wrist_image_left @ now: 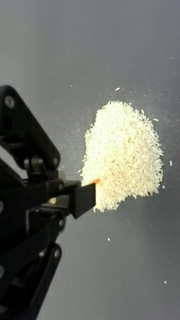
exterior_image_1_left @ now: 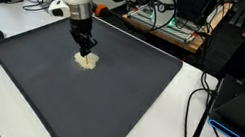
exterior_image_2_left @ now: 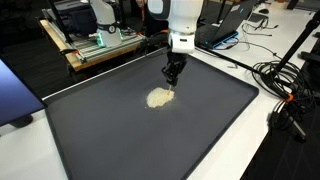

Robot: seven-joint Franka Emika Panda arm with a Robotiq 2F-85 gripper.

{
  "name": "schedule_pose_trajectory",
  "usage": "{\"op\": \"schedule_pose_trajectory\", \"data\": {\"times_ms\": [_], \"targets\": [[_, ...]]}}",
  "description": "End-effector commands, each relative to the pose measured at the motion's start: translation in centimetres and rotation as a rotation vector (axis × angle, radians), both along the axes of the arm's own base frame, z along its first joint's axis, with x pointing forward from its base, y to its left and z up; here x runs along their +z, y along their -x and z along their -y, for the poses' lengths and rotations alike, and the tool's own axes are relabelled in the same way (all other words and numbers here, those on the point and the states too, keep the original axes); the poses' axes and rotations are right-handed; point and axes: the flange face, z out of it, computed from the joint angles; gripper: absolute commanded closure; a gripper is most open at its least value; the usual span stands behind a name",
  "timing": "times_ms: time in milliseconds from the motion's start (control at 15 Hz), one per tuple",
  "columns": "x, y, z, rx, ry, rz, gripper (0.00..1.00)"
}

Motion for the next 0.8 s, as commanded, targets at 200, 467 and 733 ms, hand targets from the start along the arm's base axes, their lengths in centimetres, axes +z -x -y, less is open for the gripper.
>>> {"op": "schedule_pose_trajectory", "data": {"times_ms": [200,467,733], "targets": [[-2.9,-0.8,0.1,-0.001,-0.013,-0.069,0.97],[-2.8,-0.9,0.1,-0.001,-0.010,-0.079,0.97],[-1.6,-0.7,0.5,-0.009,0.001,-0.079,0.97]]}}
